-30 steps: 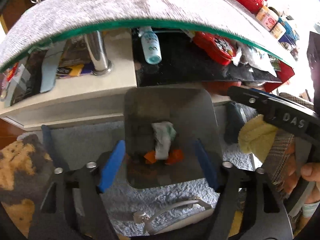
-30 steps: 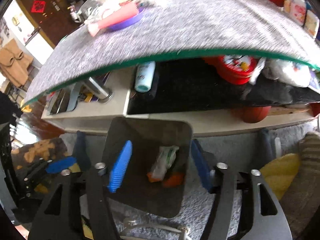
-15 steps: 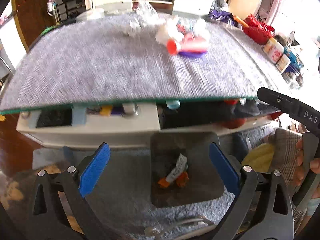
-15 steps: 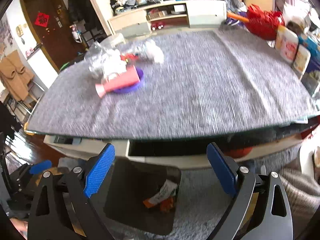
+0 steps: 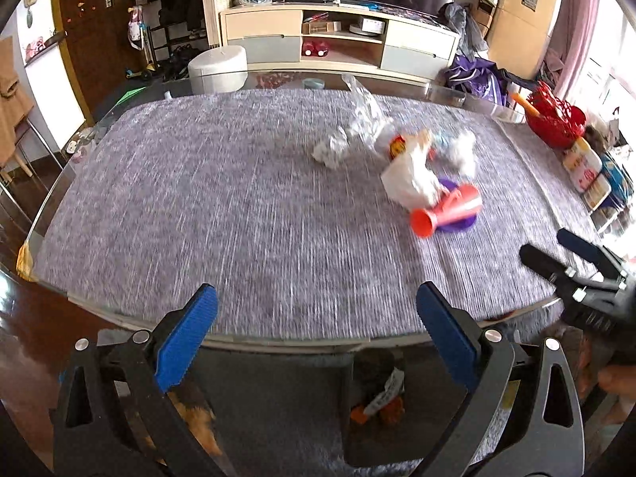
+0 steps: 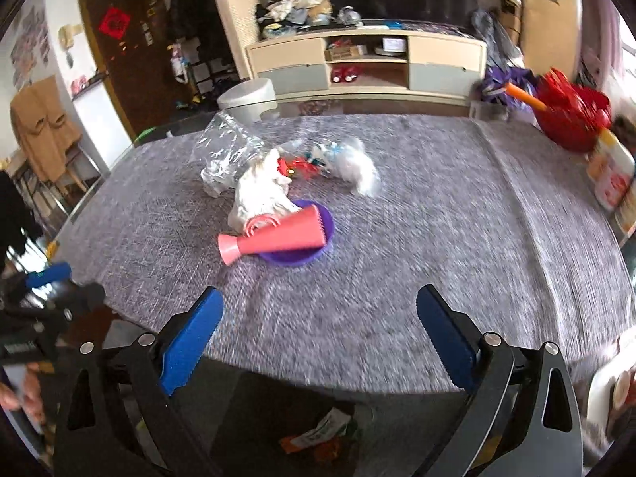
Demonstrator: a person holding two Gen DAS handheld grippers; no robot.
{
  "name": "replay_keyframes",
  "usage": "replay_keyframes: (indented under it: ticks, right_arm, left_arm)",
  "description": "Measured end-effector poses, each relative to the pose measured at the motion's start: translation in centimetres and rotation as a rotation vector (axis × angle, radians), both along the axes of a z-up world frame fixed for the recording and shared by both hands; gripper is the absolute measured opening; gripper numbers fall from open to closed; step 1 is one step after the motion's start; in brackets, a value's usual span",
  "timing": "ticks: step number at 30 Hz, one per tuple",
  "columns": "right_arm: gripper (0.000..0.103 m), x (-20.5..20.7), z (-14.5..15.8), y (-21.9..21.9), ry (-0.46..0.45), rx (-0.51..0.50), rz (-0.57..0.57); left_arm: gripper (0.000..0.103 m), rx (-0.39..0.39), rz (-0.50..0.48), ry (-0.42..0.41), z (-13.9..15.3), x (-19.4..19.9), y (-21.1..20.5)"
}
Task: Collect trash
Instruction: 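Grasp the pink plastic horn with the right tool while the left tool grasps the tissue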
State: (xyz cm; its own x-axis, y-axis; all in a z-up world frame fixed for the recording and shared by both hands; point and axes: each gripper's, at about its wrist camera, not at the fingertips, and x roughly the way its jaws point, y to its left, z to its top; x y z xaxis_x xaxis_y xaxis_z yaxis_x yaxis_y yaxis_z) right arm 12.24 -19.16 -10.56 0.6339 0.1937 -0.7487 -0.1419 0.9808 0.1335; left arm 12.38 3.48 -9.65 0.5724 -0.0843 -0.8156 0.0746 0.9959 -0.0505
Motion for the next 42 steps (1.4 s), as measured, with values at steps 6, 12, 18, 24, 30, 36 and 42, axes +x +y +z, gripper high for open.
replay_keyframes:
  ticks: [6, 12, 18, 24, 30, 36, 42]
  right_arm:
    - [0.098, 2.6, -1.4, 2.4, 0.01, -0.011, 0.054]
    - [0.099, 4.5, -2.6, 3.9, 0.026, -0.035, 0.082]
    - [0.099, 5.2, -3.4, 4.5, 0.043, -0.047, 0.099]
    - [0.099, 5.9, -3.9, 4.5, 0.054, -0.026, 0.108]
    - [0.092, 6.2, -3.9, 4.1, 0.06, -0.015, 0.114]
    - [0.092, 6.0, -3.7, 3.5, 0.049, 0.008, 0.113]
    - [0.092, 5.2, -0.9, 0.1, -0.014, 0.041, 0.05]
  left_arm:
    - [0.095, -0.012, 0.008, 0.004, 0.0, 3.2, 0.5]
    - [0.095, -0.017, 0.011, 0.001, 0.2, 5.6, 0.5]
    - [0.095, -0.014, -0.004, -0.003, 0.5, 7.2, 0.0]
    - [0.095, -0.012, -0.024, 0.003, 0.2, 8.5, -0.7]
    - [0.095, -0.012, -0.034, 0.012, -0.2, 9.1, -1.2]
    - [0.095, -0.018, -0.049, 0.02, -0.7, 9.4, -2.1]
    - [0.095, -0.026, -0.078, 0.026, -1.2, 10.1, -3.5]
